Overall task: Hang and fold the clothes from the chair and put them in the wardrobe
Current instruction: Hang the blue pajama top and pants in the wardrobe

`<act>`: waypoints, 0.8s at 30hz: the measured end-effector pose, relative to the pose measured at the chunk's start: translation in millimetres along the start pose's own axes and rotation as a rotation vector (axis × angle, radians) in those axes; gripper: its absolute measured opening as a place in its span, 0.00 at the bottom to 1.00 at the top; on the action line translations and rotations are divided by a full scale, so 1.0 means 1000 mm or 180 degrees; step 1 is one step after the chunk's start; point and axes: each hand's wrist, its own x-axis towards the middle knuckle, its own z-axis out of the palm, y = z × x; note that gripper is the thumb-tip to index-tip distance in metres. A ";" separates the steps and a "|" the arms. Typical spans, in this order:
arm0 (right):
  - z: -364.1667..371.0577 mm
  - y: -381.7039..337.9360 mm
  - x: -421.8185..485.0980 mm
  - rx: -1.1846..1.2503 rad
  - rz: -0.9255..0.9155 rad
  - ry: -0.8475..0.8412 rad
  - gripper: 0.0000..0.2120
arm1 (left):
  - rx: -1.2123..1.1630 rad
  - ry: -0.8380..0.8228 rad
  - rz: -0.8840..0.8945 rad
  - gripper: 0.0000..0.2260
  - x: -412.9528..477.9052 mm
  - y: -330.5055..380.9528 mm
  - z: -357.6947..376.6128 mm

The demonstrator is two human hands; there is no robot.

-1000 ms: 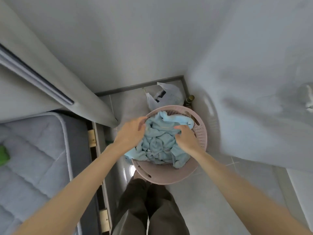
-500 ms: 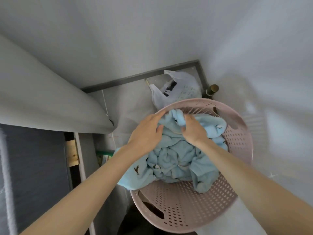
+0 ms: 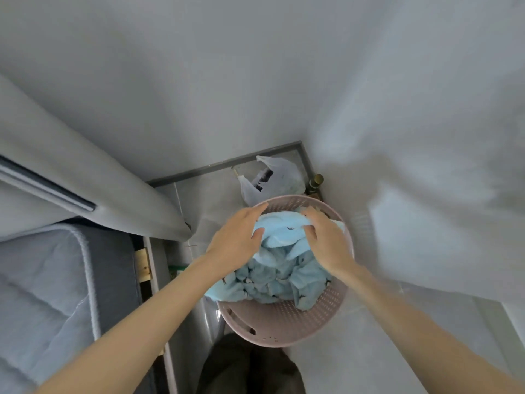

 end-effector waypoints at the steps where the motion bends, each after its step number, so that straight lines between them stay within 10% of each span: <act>1: -0.022 -0.014 -0.011 0.0046 -0.0044 0.0036 0.15 | 0.0025 -0.0004 0.0039 0.24 -0.010 0.014 -0.011; 13: -0.255 -0.165 -0.156 0.0216 -0.0327 0.0978 0.08 | -0.0150 0.0042 0.0845 0.40 -0.121 0.193 -0.097; 24: -0.399 -0.248 -0.305 0.0307 -0.0771 0.2289 0.09 | -0.0176 0.0559 0.1365 0.19 -0.204 0.334 -0.160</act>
